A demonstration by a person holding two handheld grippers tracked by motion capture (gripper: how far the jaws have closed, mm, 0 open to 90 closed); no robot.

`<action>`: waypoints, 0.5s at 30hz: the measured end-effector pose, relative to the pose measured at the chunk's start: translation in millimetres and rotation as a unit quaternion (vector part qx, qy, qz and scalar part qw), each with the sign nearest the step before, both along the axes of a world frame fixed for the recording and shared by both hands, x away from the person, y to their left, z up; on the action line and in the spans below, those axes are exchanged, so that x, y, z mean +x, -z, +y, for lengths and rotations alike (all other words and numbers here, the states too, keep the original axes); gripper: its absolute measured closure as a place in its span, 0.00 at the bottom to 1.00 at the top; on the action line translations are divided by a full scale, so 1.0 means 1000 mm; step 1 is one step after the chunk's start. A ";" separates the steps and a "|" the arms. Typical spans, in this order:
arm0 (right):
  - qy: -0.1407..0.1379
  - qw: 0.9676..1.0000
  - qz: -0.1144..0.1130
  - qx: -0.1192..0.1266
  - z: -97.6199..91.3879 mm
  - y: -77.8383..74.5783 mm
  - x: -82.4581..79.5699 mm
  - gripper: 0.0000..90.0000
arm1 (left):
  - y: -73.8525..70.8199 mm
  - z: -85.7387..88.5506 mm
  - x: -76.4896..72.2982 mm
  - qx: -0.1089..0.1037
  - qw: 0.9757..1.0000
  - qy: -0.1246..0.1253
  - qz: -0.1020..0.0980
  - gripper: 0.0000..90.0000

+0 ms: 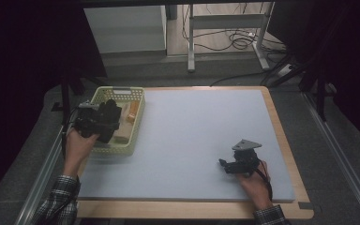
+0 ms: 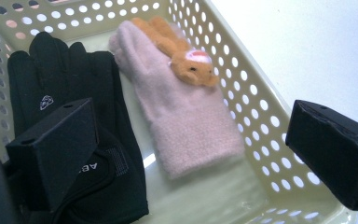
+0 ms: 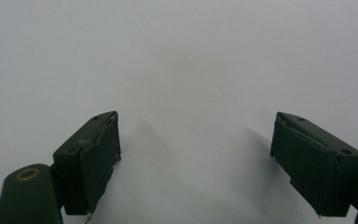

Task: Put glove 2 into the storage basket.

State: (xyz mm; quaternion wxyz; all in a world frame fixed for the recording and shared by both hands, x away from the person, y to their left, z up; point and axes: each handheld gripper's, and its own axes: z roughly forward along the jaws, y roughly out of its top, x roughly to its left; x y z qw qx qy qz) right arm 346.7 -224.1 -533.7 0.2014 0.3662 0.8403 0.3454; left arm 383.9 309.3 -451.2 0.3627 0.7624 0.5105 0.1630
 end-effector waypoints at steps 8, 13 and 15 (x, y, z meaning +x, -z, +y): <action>0.000 1.000 0.000 0.000 0.000 0.000 0.000 0.17 | 0.000 -0.007 -0.005 0.007 1.000 0.015 -0.005 0.03; 0.000 1.000 -0.001 0.000 0.000 0.000 0.000 0.17 | -0.001 -0.015 -0.009 0.009 1.000 0.028 -0.011 0.03; 0.000 1.000 0.000 -0.001 0.000 0.000 0.000 0.17 | -0.001 -0.020 -0.011 0.010 0.999 0.034 -0.014 0.03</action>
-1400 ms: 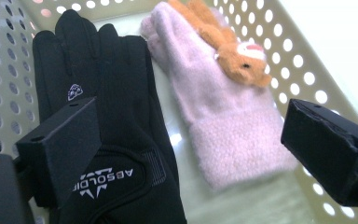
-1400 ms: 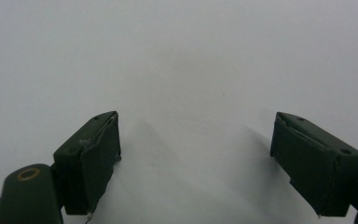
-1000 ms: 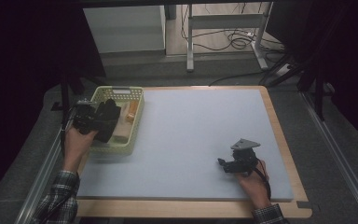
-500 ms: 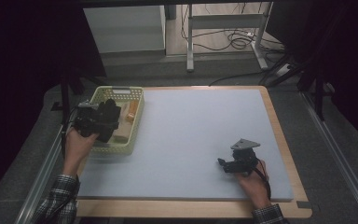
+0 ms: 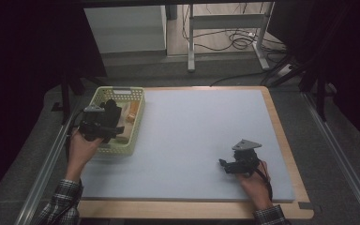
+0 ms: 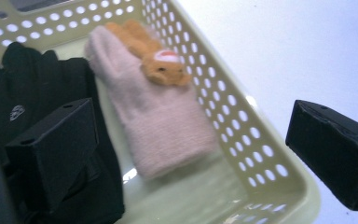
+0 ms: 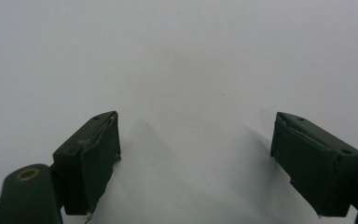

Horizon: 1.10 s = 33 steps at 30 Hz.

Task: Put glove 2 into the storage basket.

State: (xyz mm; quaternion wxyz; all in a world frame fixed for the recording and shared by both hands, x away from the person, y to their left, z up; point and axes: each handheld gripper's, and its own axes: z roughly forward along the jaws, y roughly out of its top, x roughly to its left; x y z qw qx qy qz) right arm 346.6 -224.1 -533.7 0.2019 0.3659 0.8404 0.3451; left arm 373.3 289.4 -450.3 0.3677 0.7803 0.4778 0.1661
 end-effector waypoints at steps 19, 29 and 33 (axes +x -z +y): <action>-0.001 1.000 -0.001 0.000 0.000 0.000 0.000 0.17 | -0.003 -0.033 -0.006 0.013 0.999 0.041 -0.009 0.03; -0.001 1.000 -0.001 0.000 0.000 0.000 0.000 0.17 | -0.006 -0.052 -0.006 0.013 0.998 0.060 -0.014 0.03; -0.001 1.000 -0.002 0.000 0.000 0.000 0.000 0.17 | -0.006 -0.060 -0.005 0.014 0.997 0.069 -0.014 0.03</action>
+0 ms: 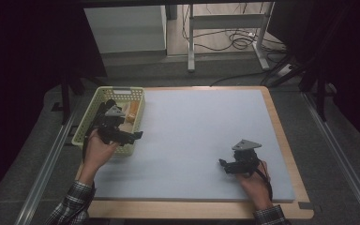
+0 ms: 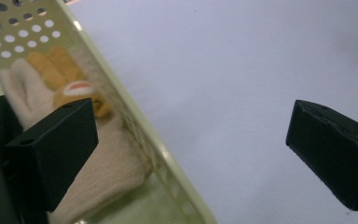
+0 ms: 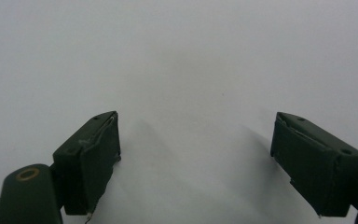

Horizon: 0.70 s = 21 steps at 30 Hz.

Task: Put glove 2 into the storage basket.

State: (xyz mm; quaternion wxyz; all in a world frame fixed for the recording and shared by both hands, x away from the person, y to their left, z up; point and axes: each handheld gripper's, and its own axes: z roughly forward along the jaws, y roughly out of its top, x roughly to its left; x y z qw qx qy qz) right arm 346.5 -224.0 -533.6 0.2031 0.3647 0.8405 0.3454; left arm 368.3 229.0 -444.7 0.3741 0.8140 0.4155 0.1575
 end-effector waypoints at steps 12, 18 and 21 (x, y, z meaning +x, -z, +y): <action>0.001 1.000 0.000 0.000 0.000 0.000 0.000 0.17 | -0.001 -0.028 0.003 -0.003 1.000 0.026 -0.002 0.03; 0.001 1.000 0.001 0.000 0.000 0.000 0.000 0.17 | -0.001 -0.040 0.004 -0.006 0.999 0.039 -0.002 0.03; 0.001 1.000 0.002 0.000 0.000 0.000 0.000 0.17 | 0.000 -0.047 0.004 -0.007 0.999 0.046 -0.002 0.03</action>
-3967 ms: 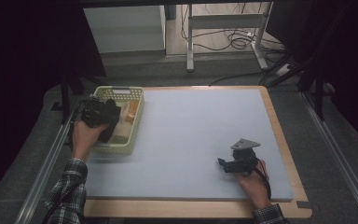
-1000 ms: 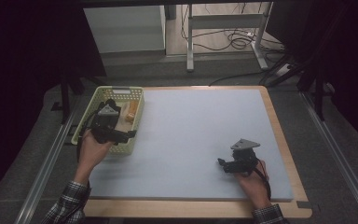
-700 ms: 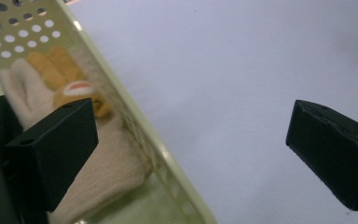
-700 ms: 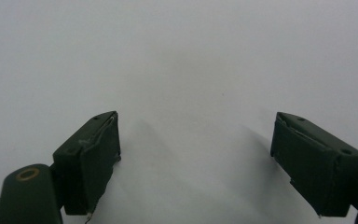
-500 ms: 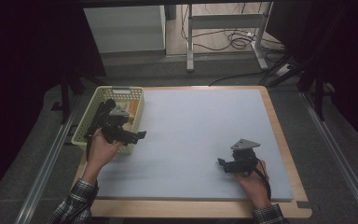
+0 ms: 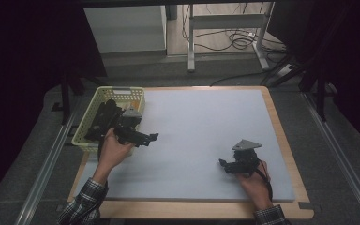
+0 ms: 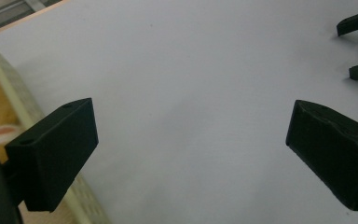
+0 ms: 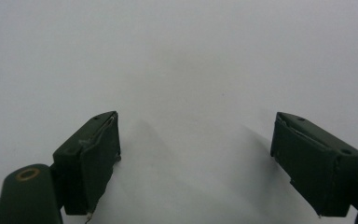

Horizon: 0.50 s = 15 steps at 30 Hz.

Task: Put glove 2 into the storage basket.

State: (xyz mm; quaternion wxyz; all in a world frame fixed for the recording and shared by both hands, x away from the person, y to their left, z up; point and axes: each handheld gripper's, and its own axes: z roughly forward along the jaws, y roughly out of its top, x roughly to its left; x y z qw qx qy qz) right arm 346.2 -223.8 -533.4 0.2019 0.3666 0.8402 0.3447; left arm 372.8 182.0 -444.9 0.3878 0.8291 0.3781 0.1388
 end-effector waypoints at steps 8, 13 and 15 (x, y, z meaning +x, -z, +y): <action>0.000 1.000 0.001 0.000 0.000 0.000 0.000 0.17 | 0.005 -0.018 0.002 -0.005 1.000 0.021 0.005 0.03; 0.000 1.000 0.001 0.000 0.000 0.000 0.000 0.17 | 0.008 -0.029 0.003 -0.008 0.999 0.031 0.005 0.03; 0.000 1.000 0.001 0.001 0.000 0.000 0.000 0.17 | 0.009 -0.033 0.003 -0.009 0.999 0.035 0.006 0.03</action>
